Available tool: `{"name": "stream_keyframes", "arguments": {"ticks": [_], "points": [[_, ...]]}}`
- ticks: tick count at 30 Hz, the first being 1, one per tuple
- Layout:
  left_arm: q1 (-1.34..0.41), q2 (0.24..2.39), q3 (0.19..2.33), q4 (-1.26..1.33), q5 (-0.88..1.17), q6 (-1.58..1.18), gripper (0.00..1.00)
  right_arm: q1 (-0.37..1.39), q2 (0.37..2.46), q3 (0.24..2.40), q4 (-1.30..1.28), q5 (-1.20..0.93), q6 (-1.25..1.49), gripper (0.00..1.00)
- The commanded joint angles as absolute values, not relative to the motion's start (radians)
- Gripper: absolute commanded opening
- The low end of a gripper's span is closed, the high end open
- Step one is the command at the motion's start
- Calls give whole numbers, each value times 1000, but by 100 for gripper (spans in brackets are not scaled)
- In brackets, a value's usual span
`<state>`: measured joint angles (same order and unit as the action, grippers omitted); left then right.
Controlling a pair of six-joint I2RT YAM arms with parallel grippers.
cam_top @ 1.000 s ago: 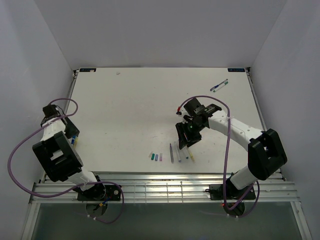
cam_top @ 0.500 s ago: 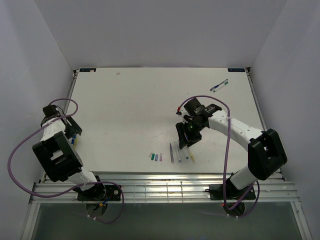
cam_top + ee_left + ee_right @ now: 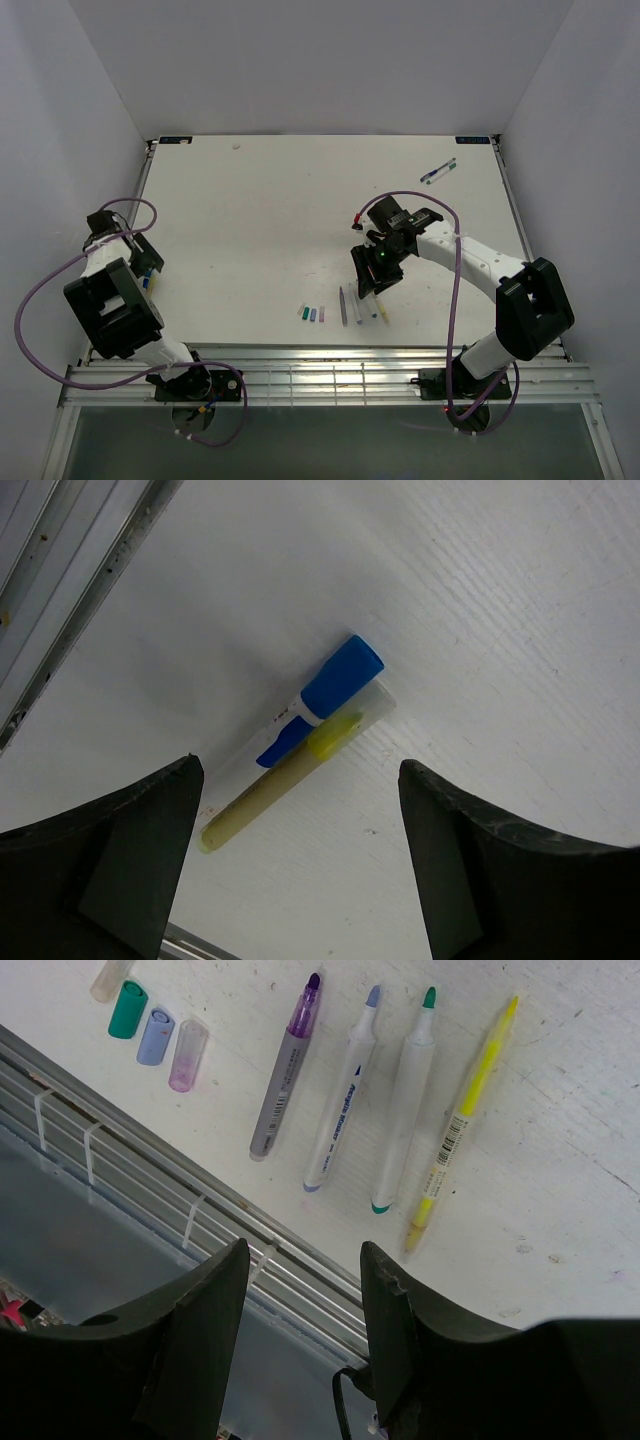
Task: Open the pen caps
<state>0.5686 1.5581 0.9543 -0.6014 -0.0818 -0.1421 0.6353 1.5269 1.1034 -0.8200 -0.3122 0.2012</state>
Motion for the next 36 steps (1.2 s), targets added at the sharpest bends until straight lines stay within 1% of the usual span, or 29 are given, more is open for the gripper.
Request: {"name": "stream_keyframes", "arguments": {"ticks": [1, 6, 15, 16, 22, 31, 36], "points": [[577, 1568, 948, -571, -49, -123, 89, 640, 1502, 1115, -822, -305, 189, 55], [577, 1582, 939, -560, -2, -115, 89, 641, 1499, 1109, -819, -307, 189, 55], [577, 1603, 925, -552, -2, -118, 89, 641, 1506, 1115, -815, -310, 190, 55], [577, 1606, 923, -552, 32, -118, 89, 640, 1508, 1117, -816, -310, 190, 55], [577, 1621, 925, -566, 66, -132, 89, 640, 1509, 1117, -811, -310, 190, 55], [577, 1618, 897, -609, 75, -164, 87, 641, 1503, 1101, -781, -322, 206, 55], [575, 1611, 899, -618, 64, -153, 83, 643, 1497, 1101, -778, -319, 207, 55]]}}
